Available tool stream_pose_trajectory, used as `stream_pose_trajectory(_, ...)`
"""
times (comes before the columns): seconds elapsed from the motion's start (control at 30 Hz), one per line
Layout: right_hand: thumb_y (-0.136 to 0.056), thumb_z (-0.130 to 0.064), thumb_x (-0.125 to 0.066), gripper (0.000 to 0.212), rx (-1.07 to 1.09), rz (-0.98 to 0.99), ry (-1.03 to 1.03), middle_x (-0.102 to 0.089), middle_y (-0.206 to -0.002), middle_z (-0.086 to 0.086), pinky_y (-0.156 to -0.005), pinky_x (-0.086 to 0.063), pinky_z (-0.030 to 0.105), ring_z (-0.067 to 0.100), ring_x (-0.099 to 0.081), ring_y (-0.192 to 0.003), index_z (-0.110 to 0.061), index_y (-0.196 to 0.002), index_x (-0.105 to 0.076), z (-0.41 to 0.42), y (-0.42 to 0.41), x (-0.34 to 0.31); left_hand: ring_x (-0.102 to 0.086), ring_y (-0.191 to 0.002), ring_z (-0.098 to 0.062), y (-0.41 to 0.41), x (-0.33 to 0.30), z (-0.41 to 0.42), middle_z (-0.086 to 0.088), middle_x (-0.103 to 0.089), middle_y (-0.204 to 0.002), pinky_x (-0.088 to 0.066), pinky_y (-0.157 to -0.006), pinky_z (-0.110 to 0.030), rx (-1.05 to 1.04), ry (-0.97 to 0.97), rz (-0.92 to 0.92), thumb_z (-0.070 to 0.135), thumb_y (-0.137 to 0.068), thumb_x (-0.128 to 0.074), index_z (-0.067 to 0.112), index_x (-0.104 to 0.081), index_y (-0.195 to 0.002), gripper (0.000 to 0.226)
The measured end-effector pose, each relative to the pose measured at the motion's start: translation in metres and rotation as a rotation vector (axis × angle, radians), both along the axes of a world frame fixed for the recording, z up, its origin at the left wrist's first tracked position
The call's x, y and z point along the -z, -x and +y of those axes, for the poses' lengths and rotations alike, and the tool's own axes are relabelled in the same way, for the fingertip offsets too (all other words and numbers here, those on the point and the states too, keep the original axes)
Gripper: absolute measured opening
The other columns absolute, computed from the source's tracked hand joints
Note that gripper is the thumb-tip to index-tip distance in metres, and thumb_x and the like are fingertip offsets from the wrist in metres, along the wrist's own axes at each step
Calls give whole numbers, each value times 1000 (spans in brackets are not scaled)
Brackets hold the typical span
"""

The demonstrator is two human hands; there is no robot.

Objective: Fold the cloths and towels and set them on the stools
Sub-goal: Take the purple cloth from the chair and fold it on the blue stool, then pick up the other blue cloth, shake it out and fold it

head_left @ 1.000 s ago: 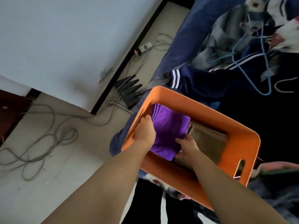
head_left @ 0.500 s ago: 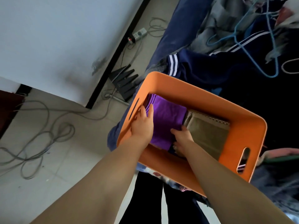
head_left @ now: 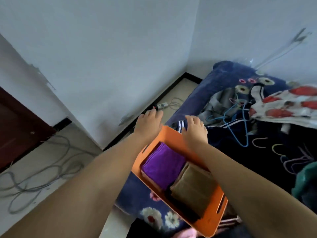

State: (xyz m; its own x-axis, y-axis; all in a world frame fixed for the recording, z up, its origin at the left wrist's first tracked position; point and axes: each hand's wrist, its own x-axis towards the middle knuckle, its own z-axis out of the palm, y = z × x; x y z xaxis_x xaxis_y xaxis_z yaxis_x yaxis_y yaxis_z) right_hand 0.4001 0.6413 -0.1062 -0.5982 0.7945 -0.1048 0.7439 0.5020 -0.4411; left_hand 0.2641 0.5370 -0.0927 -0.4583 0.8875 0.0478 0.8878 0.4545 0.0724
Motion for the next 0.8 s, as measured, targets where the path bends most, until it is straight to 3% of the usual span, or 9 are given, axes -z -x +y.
stream_pose_trajectory(0.1, -93, -27, -44, 53, -222, -2, -309, -25, -153, 5, -115, -14, 51, 24, -20, -143, -21, -144, -31, -3, 13, -54, -45, -124, -31, 2, -41, -15, -11, -50, -132, -34, -99, -43, -107, -86, 90, 34, -93, -45, 12, -39, -137, 50)
stream_pose_trajectory(0.23, -97, -31, -37, 52, -433, -3, -513, -16, -157, 6, -116, -9, 55, 23, -11, -146, -23, -147, -22, -30, 40, -107, -39, -130, -27, 7, -82, -59, -8, -45, -140, -26, -108, -43, -245, -148, 184, 39, -95, -39, 13, -33, -142, 54)
stream_pose_trajectory(0.5, -100, -34, -28, 51, -659, 53, -566, -10, -158, 4, -116, -5, 53, 22, -5, -147, -24, -148, -16, -121, 91, -162, -40, -128, -26, 27, -138, -174, -7, -45, -139, -27, -107, -42, -519, -154, 247, 40, -97, -34, 15, -35, -141, 50)
stream_pose_trajectory(0.8, -99, -33, -30, 48, -918, 209, -578, -21, -154, 8, -114, -16, 53, 27, -18, -143, -19, -145, -24, -330, 143, -204, -45, -121, -27, 18, -191, -411, -9, -51, -128, -33, -99, -41, -901, -56, 385, 41, -96, -36, 14, -42, -134, 47)
